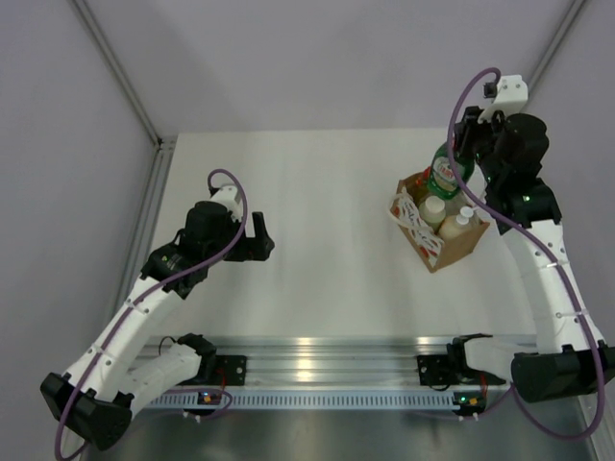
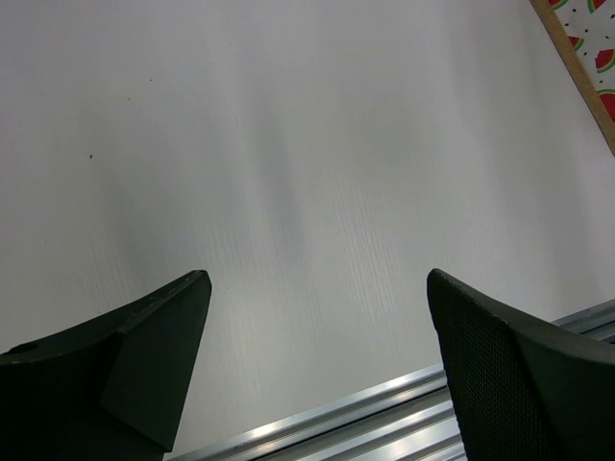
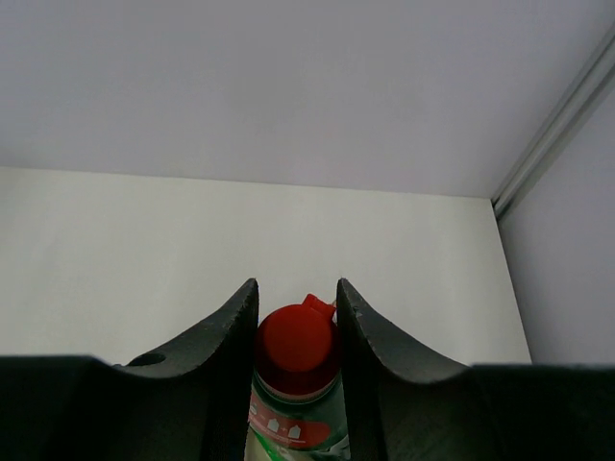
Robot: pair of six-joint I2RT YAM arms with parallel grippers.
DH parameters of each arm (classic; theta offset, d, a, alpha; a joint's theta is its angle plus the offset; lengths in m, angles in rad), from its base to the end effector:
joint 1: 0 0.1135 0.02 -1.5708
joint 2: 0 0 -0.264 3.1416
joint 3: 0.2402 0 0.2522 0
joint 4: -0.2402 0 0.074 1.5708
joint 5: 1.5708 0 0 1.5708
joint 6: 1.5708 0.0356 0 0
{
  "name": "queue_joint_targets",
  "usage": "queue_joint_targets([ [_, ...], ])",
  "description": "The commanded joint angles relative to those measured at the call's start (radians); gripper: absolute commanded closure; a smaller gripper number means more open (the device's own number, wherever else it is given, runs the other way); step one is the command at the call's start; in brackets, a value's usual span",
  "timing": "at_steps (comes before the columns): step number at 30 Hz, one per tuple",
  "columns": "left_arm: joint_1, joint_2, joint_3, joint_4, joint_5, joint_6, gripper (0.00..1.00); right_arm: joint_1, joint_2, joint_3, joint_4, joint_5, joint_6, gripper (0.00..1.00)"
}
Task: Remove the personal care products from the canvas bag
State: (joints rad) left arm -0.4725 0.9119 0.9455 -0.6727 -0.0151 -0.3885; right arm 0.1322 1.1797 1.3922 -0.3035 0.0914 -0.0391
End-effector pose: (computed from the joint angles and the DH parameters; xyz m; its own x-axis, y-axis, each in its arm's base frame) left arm 0.1687 -0.0856 0.3251 -0.6598 -0.0881 -0.7462 0.2100 0.9319 -0.2957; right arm 0.2534 0.0304 0.4579 -0.0884 -0.0510 -0.9948 -0.0446 0.9979 -0.0472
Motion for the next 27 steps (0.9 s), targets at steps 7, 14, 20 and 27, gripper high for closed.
queue_joint_targets([
  [7, -0.003, -0.021, -0.002, 0.055, 0.01, 0.019, 0.02, 0.003, 0.053, 0.195, 0.127, -0.242, 0.134, 1.0],
  [14, -0.003, -0.025, -0.004, 0.055, 0.003, 0.02, 0.02, 0.032, 0.121, 0.222, 0.201, -0.321, 0.185, 1.0],
  [20, -0.003, -0.024, -0.004, 0.056, -0.006, 0.019, 0.02, 0.148, 0.195, 0.266, 0.213, -0.289, 0.093, 1.0],
  [27, -0.005, -0.022, -0.004, 0.055, -0.014, 0.022, 0.02, 0.271, 0.276, 0.281, 0.276, -0.249, 0.016, 1.0],
])
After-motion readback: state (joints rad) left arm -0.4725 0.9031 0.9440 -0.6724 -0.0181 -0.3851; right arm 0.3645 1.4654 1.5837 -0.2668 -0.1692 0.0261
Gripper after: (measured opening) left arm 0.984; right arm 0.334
